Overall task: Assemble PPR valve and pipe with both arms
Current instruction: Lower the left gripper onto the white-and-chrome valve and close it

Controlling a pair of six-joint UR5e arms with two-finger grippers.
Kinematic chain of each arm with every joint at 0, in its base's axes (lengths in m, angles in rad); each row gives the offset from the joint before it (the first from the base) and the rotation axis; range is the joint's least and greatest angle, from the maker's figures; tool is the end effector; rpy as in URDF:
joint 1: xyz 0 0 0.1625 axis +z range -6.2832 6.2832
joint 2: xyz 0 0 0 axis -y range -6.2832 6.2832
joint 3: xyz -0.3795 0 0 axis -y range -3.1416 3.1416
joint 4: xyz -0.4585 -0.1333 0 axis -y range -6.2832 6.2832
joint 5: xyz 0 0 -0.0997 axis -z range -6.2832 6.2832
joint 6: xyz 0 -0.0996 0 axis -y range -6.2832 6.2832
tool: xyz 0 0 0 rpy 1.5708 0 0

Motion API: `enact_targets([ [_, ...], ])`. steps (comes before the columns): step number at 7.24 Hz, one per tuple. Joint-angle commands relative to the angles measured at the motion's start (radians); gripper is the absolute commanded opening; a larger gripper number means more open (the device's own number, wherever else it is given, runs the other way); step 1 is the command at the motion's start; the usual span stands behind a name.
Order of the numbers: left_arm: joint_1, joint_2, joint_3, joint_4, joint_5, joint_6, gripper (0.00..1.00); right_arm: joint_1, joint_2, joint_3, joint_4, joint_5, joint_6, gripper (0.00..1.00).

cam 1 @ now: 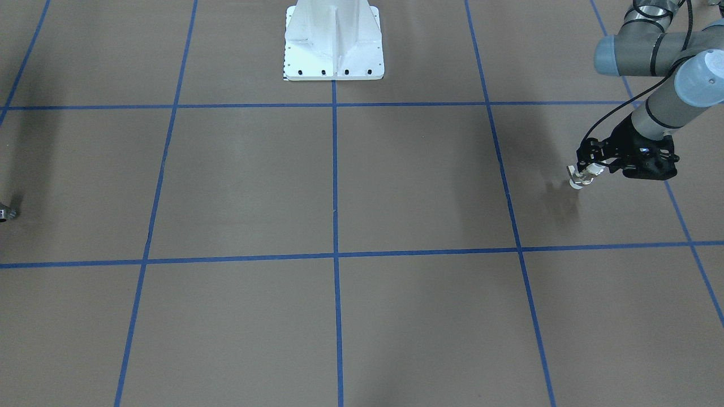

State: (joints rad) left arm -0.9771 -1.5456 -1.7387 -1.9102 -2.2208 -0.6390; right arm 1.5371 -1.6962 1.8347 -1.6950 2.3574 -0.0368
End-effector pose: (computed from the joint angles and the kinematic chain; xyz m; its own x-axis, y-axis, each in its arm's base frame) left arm 0.2580 -0.5128 0.5007 0.6993 0.1062 -0.7069 -0.0979 0.9938 0.0524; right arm 0.0457 -0.5092 0.5446 0.7038 -0.0707 0.7069 0.0596 0.9974 0.0403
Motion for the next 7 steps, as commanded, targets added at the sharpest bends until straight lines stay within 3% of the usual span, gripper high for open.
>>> enact_targets([
  [1,0.002,-0.001,-0.007,-0.001,0.0,0.001,0.52,0.0,0.015,-0.002,0.0,-0.003,-0.005,0.99],
  [2,0.003,0.001,-0.012,0.0,0.0,-0.001,0.38,0.0,0.017,0.0,0.0,-0.003,-0.005,0.99],
  [3,0.002,0.001,-0.013,0.002,0.004,-0.004,0.13,0.0,0.017,0.0,0.0,-0.003,-0.005,0.99],
  [4,0.002,0.008,-0.015,0.002,0.001,-0.007,0.0,0.002,0.018,0.002,0.0,-0.003,-0.003,0.99],
  [6,0.0,0.005,-0.086,0.079,0.0,-0.007,0.0,0.002,0.02,0.002,0.0,-0.001,-0.003,0.99],
  [7,-0.002,-0.042,-0.178,0.284,0.0,-0.005,0.0,0.002,0.018,0.003,0.0,-0.001,-0.003,0.99],
])
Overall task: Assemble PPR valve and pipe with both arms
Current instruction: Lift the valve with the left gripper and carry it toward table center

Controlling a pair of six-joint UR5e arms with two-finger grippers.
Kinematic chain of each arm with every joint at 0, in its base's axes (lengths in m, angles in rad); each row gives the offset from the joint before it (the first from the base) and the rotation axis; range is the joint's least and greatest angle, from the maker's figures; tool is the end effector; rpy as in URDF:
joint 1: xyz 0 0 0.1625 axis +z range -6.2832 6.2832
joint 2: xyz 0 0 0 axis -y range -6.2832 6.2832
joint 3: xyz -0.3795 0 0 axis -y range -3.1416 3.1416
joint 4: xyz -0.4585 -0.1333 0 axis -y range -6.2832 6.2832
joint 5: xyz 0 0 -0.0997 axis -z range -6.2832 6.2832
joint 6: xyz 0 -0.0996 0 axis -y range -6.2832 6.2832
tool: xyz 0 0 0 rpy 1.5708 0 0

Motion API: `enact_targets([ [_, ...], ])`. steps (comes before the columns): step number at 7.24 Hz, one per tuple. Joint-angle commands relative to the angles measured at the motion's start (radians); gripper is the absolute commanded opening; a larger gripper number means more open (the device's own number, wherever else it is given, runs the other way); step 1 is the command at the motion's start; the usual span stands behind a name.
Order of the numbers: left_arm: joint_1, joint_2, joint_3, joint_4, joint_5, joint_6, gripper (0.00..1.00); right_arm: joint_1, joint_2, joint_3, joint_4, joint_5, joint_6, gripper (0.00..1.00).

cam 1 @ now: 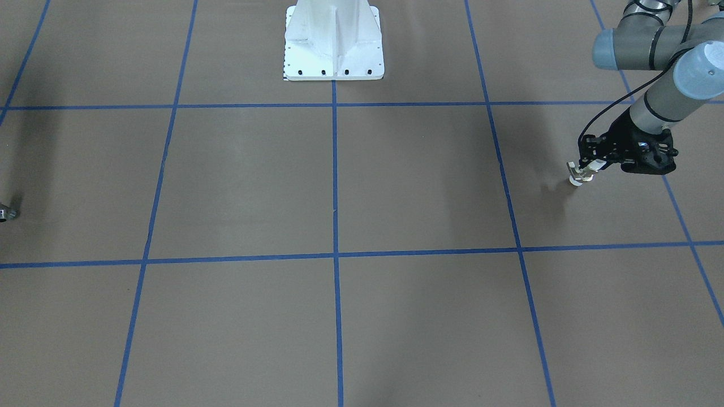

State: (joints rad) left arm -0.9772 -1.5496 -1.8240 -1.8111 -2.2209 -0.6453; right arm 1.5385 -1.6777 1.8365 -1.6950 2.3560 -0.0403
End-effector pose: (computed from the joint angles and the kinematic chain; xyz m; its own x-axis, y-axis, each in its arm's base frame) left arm 0.2544 -0.5076 0.4617 0.7037 0.0941 -0.7042 -0.0937 0.9948 0.0393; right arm 0.0462 -0.5161 0.5343 0.7042 -0.0875 0.7046 0.0607 0.9962 0.0630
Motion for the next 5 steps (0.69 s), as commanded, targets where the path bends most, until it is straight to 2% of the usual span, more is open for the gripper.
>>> enact_targets([
  [1,-0.002,-0.169,-0.134,0.399,0.001,0.003,0.0,0.0,-0.002,0.006,-0.002,0.003,0.002,0.99],
  [2,0.0,-0.337,-0.123,0.573,0.004,0.001,0.0,0.0,-0.002,0.009,-0.002,0.006,0.005,0.99],
  [3,0.023,-0.477,-0.08,0.678,0.006,-0.017,0.0,0.0,0.0,0.01,0.0,0.0,0.005,0.99],
  [5,0.061,-0.767,0.166,0.673,0.004,-0.135,0.0,0.0,0.003,0.009,-0.002,-0.001,0.005,0.99],
])
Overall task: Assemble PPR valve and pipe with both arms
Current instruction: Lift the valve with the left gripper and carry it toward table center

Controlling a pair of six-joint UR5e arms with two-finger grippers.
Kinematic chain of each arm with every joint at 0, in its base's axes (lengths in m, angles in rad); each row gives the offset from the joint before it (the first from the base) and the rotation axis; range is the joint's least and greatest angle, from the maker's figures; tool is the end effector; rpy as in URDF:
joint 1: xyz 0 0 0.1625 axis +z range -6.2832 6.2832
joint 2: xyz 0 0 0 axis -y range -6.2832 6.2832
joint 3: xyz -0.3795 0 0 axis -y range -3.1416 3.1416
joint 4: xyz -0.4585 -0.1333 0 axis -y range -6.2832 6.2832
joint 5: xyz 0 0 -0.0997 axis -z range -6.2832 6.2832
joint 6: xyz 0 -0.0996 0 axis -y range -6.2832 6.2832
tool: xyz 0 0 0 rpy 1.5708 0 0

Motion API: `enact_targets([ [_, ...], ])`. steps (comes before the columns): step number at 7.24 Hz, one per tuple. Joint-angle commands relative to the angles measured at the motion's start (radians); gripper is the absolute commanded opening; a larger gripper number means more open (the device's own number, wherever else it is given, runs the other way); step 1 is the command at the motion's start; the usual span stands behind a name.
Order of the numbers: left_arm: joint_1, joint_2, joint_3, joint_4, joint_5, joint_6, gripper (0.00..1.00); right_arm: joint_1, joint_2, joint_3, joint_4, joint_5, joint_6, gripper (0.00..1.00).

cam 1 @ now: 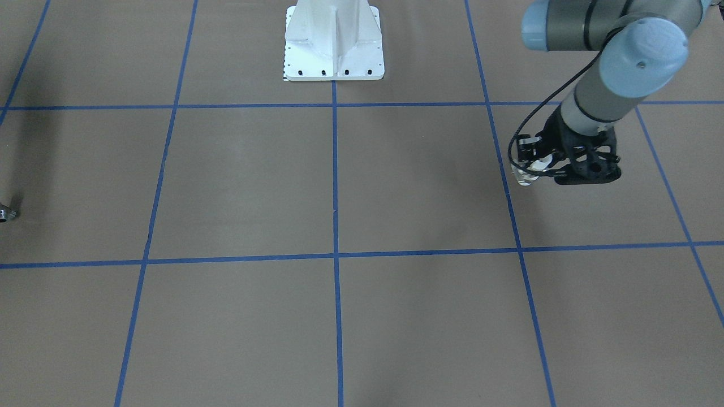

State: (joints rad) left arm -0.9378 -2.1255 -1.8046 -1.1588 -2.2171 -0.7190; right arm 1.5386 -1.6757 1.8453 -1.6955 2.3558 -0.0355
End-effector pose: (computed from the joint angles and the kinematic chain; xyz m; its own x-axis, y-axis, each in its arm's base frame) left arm 0.3225 -0.5634 0.1972 0.7481 -0.0041 -0.6636 -0.0763 0.9928 -0.0922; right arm 0.0463 -0.5167 0.5284 0.7044 -0.0899 0.7041 0.0572 0.9959 0.0699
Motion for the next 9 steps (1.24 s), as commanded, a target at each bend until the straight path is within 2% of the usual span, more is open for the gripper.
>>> enact_targets([
  [1,0.043,-0.329,0.301,-0.019,0.0,-0.091,0.0,0.0,0.002,0.002,-0.001,-0.001,0.005,0.99],
  [3,0.095,-0.482,0.582,-0.294,0.002,-0.178,0.0,0.0,0.045,-0.001,-0.007,-0.026,0.005,0.99],
  [4,0.126,-0.554,0.676,-0.333,0.005,-0.195,0.0,0.0,0.06,-0.011,-0.007,-0.062,0.005,0.99],
  [7,0.209,-0.585,0.702,-0.341,0.028,-0.22,0.0,0.0,0.034,-0.012,0.004,-0.064,0.043,0.99],
  [9,0.264,-0.581,0.726,-0.404,0.073,-0.278,0.0,-0.002,0.039,-0.006,0.004,-0.058,0.054,0.99],
])
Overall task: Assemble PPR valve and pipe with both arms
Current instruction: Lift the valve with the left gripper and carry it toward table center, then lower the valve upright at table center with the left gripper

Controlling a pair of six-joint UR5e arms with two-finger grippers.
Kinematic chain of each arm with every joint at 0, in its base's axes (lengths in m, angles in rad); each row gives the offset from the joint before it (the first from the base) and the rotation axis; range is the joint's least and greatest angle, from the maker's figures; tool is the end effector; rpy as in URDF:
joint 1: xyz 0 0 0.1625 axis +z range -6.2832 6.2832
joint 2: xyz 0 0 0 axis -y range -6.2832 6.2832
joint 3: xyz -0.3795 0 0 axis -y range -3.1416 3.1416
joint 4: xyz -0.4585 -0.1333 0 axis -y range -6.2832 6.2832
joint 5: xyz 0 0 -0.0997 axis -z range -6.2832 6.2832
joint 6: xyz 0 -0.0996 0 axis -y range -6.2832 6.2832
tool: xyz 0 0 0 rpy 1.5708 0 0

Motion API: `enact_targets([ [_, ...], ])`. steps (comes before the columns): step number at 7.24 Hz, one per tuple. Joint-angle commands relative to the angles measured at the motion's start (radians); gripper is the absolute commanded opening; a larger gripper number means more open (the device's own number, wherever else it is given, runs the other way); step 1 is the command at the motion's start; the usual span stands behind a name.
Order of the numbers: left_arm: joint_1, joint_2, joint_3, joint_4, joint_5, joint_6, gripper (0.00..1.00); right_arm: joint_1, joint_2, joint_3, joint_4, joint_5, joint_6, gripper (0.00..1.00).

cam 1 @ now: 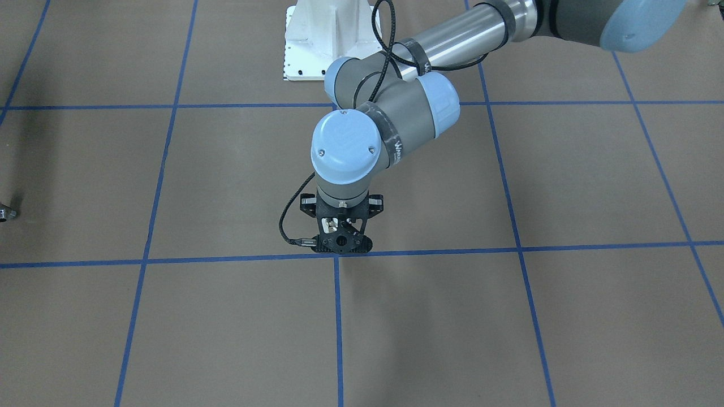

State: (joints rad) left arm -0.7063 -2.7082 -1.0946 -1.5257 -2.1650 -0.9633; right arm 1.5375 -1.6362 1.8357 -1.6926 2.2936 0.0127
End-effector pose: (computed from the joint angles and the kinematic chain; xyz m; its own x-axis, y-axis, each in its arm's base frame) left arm 0.5852 -0.6011 0.0501 0.6763 0.0448 -0.7353 -0.1149 0.9923 -0.0453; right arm 0.0497 -0.5318 0.5171 0.7482 -0.0636 0.6604 0.0237 0.9973 0.0692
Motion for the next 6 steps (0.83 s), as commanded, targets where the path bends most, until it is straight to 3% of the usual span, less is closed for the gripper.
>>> enact_targets([
  [1,0.047,0.005,0.03,-0.069,0.024,-0.044,0.0,0.0,0.006,0.004,-0.001,0.009,0.006,0.99],
  [6,0.047,0.024,0.038,-0.094,0.044,-0.046,0.0,-0.002,0.009,0.005,-0.004,0.017,0.006,0.99],
])
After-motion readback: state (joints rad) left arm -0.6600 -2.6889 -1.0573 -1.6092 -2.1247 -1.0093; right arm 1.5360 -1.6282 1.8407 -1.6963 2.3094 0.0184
